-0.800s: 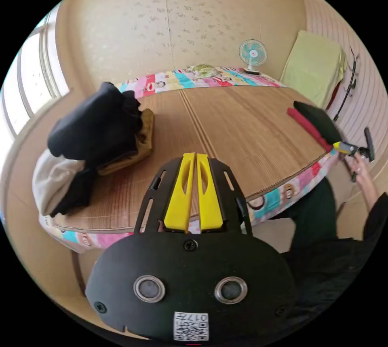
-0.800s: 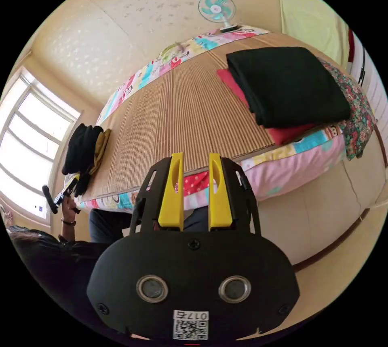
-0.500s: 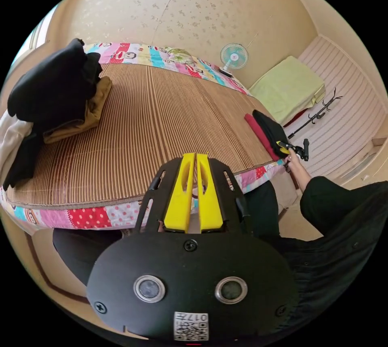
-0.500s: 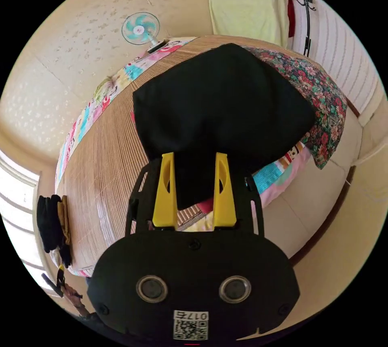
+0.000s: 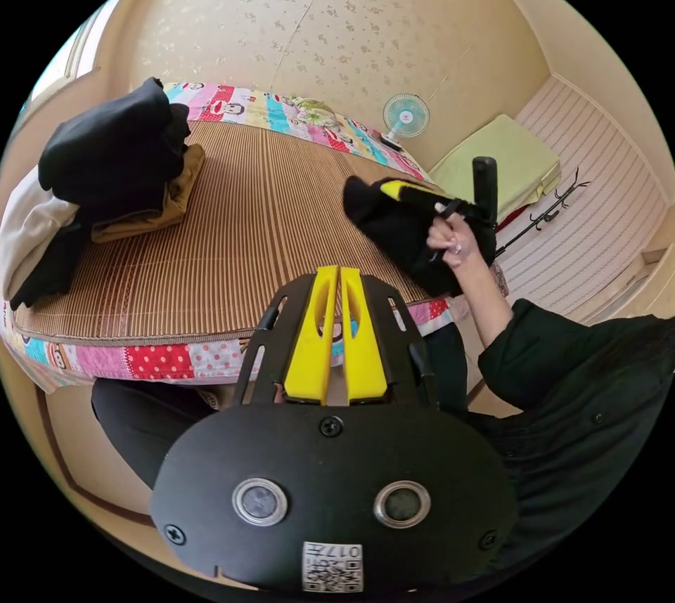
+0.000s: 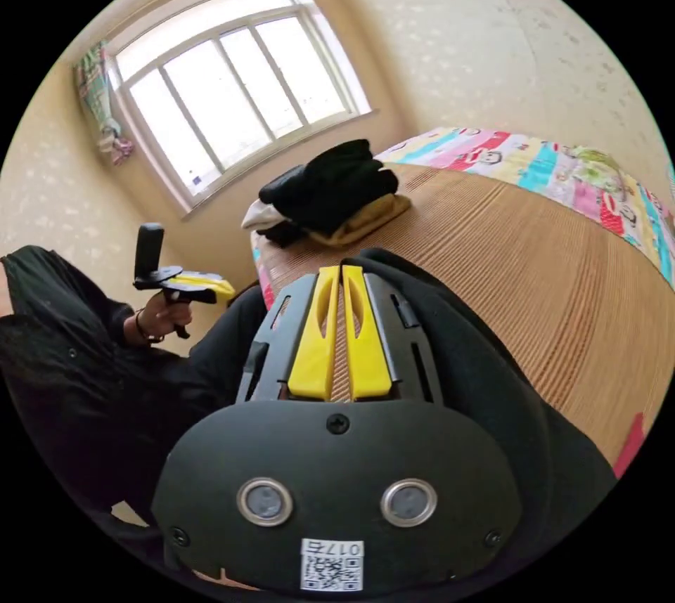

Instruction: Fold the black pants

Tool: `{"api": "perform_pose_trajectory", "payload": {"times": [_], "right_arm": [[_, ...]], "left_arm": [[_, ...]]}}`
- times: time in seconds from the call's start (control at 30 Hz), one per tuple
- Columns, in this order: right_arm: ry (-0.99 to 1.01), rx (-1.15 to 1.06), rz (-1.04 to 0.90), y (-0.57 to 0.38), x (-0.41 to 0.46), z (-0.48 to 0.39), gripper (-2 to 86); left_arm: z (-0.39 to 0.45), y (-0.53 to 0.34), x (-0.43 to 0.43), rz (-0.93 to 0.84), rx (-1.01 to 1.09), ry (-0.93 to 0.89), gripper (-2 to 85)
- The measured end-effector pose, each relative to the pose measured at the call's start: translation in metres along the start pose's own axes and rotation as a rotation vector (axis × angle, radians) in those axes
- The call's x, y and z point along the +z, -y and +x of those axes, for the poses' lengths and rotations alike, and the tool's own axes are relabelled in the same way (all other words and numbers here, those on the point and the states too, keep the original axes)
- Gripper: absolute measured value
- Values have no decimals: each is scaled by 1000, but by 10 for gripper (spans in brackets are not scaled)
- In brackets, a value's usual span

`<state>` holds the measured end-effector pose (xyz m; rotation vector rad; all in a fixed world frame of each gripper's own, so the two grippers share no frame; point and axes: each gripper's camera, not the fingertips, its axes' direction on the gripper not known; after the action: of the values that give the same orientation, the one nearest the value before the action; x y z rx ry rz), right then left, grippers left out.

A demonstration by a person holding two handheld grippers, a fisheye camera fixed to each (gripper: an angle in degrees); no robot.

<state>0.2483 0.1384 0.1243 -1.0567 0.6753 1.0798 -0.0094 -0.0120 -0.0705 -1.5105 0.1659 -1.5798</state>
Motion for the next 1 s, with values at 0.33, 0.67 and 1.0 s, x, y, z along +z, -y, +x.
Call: {"api": "perform_pose_trajectory", "payload": {"times": [0.33,0.67,1.0], "right_arm": [[141,465,160,-175,-36,-36,48],[-171,695,564,-201,-191,-38,109],[-494,741,303,-26,-170,-35,167]], "left_arm": [[-26,15,52,-180,108,-134,79],[-33,102,264,-548,183,-97,95],[66,11,195,-365,397,-572,34]]}}
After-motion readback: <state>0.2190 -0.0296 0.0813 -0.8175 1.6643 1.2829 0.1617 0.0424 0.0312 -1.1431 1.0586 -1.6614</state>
